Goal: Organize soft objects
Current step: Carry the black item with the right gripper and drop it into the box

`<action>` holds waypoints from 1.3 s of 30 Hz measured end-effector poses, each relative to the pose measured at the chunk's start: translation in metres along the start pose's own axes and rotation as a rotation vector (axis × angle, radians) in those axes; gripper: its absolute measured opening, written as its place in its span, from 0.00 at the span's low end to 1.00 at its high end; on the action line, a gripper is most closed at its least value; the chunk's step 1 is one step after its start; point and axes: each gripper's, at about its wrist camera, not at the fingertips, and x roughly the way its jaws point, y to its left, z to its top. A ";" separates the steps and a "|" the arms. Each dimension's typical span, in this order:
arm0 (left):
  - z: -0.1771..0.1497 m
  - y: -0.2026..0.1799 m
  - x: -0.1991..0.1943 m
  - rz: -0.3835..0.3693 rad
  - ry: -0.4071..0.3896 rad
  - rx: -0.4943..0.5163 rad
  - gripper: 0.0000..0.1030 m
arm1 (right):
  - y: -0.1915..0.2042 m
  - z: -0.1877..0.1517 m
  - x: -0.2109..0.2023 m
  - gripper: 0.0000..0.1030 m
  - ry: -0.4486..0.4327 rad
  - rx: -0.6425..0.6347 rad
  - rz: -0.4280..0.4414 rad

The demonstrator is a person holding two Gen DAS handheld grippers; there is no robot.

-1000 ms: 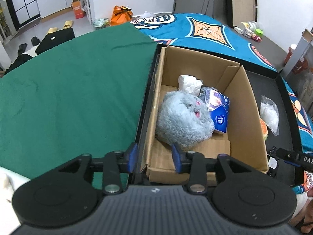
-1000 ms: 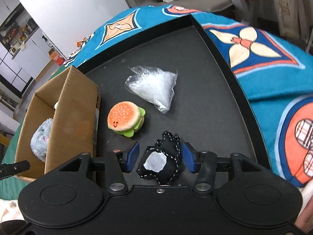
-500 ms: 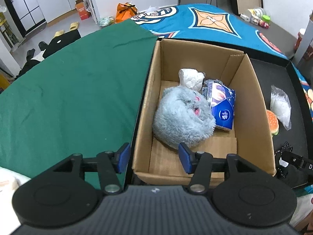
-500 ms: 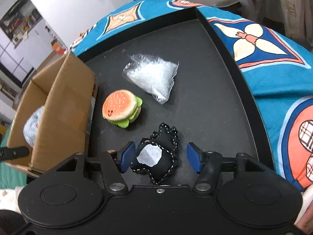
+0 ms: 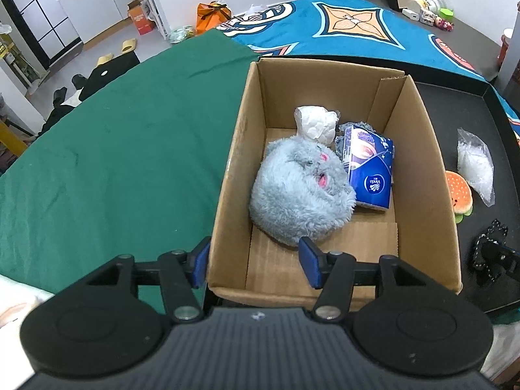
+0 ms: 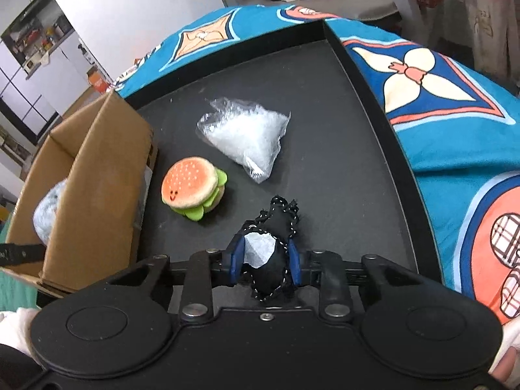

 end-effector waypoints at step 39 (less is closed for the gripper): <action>-0.011 0.031 -0.023 -0.104 -0.072 -0.042 0.54 | 0.070 0.054 -0.067 0.28 -0.192 -0.106 0.100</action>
